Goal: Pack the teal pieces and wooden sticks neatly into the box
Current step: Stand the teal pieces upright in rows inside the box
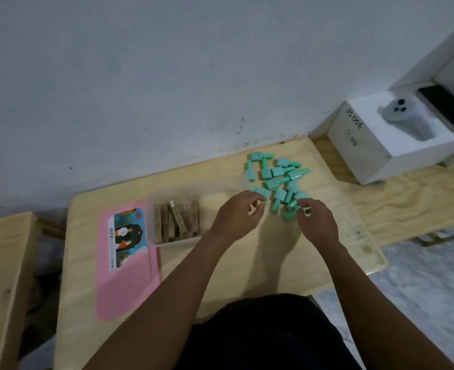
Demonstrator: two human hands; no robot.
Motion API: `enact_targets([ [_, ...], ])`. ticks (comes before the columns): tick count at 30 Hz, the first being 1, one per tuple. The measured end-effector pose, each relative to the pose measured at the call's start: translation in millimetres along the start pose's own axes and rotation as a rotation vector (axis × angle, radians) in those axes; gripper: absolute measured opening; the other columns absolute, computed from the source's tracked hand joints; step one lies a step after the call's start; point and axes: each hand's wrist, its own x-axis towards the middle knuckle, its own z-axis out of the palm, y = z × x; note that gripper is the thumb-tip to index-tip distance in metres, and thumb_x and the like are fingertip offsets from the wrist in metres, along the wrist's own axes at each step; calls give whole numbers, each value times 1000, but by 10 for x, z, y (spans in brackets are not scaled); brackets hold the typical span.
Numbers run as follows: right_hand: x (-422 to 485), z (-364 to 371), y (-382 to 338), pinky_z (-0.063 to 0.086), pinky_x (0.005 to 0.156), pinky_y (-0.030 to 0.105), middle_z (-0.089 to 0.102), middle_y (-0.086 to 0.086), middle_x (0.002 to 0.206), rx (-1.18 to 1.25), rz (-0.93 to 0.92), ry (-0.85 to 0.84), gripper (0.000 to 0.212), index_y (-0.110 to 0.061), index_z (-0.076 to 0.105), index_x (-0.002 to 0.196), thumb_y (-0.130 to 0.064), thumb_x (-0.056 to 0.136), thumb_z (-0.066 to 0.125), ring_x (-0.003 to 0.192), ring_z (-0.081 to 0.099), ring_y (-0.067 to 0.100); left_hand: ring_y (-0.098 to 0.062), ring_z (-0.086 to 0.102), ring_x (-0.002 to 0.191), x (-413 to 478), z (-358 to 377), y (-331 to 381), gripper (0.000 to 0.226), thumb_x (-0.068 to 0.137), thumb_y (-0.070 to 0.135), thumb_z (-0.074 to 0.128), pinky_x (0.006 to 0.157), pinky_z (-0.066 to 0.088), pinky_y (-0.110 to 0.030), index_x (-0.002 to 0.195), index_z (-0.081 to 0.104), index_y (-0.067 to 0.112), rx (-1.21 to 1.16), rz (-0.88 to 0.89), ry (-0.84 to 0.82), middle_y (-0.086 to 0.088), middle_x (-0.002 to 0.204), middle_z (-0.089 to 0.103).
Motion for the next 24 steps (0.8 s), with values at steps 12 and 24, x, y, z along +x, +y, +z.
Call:
enact_targets([
  [12, 269, -113, 392, 49, 93, 42, 50, 3, 138, -226, -83, -228, 41, -26, 59, 129, -28, 88, 63, 122, 46, 23, -32, 36, 136, 669, 847, 249, 72, 88, 20, 59, 108, 35, -34, 147, 22, 3, 89, -522, -493, -18, 150, 29],
  [24, 420, -48, 290, 47, 77, 31, 58, 0, 116, -469, -194, -341, 38, -27, 57, 120, -39, 84, 64, 98, 51, 16, -31, 59, 112, 798, 913, 172, 33, 94, 4, 45, 86, 48, -38, 127, 45, 8, 432, -305, -375, -15, 124, 58],
])
